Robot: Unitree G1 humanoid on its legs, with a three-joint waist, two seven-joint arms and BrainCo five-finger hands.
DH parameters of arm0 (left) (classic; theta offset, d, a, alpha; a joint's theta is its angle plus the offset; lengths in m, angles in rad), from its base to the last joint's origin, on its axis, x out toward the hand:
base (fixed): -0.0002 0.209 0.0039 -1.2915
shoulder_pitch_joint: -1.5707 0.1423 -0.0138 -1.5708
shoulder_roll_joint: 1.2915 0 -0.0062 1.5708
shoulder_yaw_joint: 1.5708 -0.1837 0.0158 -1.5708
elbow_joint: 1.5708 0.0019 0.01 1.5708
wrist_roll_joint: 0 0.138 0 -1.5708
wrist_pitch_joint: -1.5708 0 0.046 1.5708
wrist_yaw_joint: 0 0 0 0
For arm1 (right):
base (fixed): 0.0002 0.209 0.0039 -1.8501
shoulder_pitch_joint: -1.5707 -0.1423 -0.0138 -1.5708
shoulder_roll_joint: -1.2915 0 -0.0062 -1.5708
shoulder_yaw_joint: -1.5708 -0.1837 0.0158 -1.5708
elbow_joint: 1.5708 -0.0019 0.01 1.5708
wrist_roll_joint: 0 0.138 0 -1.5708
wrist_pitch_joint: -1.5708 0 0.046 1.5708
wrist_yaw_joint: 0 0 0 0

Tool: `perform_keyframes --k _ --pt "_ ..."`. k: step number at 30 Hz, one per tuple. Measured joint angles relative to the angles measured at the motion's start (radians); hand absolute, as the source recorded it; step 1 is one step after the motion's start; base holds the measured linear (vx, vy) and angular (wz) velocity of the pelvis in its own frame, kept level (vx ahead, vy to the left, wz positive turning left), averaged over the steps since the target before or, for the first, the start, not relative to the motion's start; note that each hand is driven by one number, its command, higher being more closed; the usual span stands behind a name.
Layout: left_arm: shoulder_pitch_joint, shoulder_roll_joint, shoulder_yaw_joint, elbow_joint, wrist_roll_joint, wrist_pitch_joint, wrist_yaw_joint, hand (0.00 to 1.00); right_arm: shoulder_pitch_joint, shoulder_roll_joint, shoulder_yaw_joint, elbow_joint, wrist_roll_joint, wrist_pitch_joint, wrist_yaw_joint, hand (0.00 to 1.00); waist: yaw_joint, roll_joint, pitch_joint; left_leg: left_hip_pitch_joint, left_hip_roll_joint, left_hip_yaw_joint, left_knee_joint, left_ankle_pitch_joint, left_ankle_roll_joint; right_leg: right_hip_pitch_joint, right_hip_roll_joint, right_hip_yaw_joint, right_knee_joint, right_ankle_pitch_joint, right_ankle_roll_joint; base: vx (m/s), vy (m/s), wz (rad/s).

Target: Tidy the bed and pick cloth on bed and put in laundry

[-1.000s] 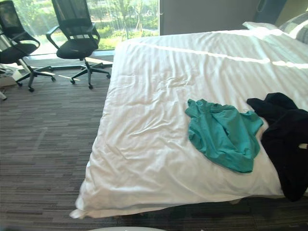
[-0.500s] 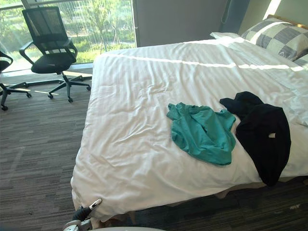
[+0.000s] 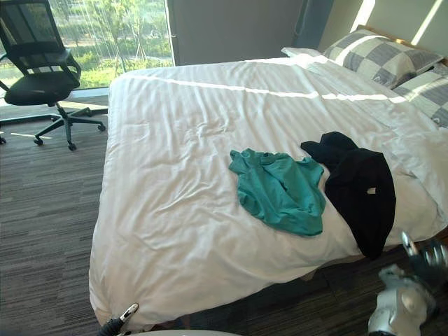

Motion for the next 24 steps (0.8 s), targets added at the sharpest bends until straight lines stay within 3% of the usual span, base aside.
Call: perform_keyframes --k 2,3,6,8,9,12,15,18,21,24 --pt "-0.002 -0.001 -0.015 0.000 0.004 0.001 0.006 0.00 -0.052 0.002 0.132 -0.134 -0.016 -0.005 0.100 1.00 -0.002 0.001 -0.002 -0.031 -0.006 -0.025 0.000 0.009 0.009 -0.021 -0.006 -0.015 -0.001 0.000 0.000 -0.02 -0.057 0.25" --pt "-0.004 -0.004 -0.018 0.002 0.011 0.009 0.011 0.00 -0.080 0.002 0.216 -0.182 0.000 -0.002 0.188 1.00 -0.002 0.002 -0.007 -0.051 -0.008 -0.039 0.001 0.013 0.013 -0.034 -0.008 -0.019 0.000 0.001 -0.001 0.01 -0.038 0.32" --pt "-0.010 -0.004 -0.035 0.036 0.031 0.030 0.019 0.00 -0.196 0.001 0.433 -0.196 0.080 0.045 0.393 1.00 0.007 -0.006 -0.004 -0.069 -0.013 -0.079 0.006 0.018 0.017 -0.030 -0.006 -0.049 0.000 0.001 -0.001 0.01 -0.031 0.33" --pt "-0.011 -0.004 -0.036 0.036 0.031 0.030 0.021 0.00 -0.263 0.003 0.537 -0.183 0.118 0.066 0.481 1.00 0.016 -0.016 0.000 -0.080 -0.012 -0.099 0.013 0.019 0.018 -0.028 -0.007 -0.067 0.000 0.001 -0.002 0.02 -0.035 0.33" --pt "-0.017 -0.005 -0.039 0.035 0.031 0.030 0.022 0.00 -0.328 0.010 0.639 -0.150 0.147 0.092 0.550 1.00 0.037 -0.022 0.001 -0.084 -0.011 -0.115 0.018 0.019 0.019 -0.023 -0.009 -0.075 0.000 0.002 -0.003 0.02 -0.024 0.27" --pt "-0.017 -0.010 -0.052 0.042 0.017 0.026 0.038 0.00 -0.392 0.083 0.817 -0.077 0.174 0.129 0.636 1.00 0.061 -0.026 0.005 -0.083 -0.012 -0.152 0.032 0.019 0.019 0.002 -0.015 -0.100 0.000 0.002 -0.003 0.04 -0.005 0.33" --pt "-0.020 -0.018 -0.052 0.065 0.011 0.005 0.040 0.00 -0.408 0.182 1.008 -0.042 0.175 0.171 0.655 1.00 0.090 -0.027 0.027 -0.091 -0.012 -0.193 0.057 0.017 0.022 0.019 -0.028 -0.113 -0.004 0.002 -0.003 0.03 0.009 0.20" --pt "-0.028 -0.014 -0.057 0.067 0.062 -0.023 0.041 0.00 -0.445 0.259 1.146 0.029 0.166 0.198 0.645 1.00 0.092 -0.027 0.050 -0.137 -0.010 -0.237 0.074 0.015 0.025 0.003 -0.030 -0.150 -0.006 0.002 -0.003 -0.03 -0.029 0.38" --pt "-0.087 0.002 -0.104 0.068 0.074 -0.052 0.062 0.00 -0.526 0.313 1.213 0.094 0.109 0.206 0.621 1.00 0.114 -0.023 0.137 -0.208 -0.011 -0.280 0.095 0.019 0.031 -0.036 -0.032 -0.184 -0.006 0.003 -0.004 -0.11 -0.018 0.39" --pt "-0.139 0.011 -0.146 0.058 0.065 -0.070 0.087 0.00 -0.611 0.330 1.218 0.139 0.059 0.206 0.599 1.00 0.124 -0.002 0.254 -0.292 -0.013 -0.338 0.114 0.035 0.048 -0.094 -0.039 -0.223 0.020 0.009 -0.013 -0.14 0.004 0.43"
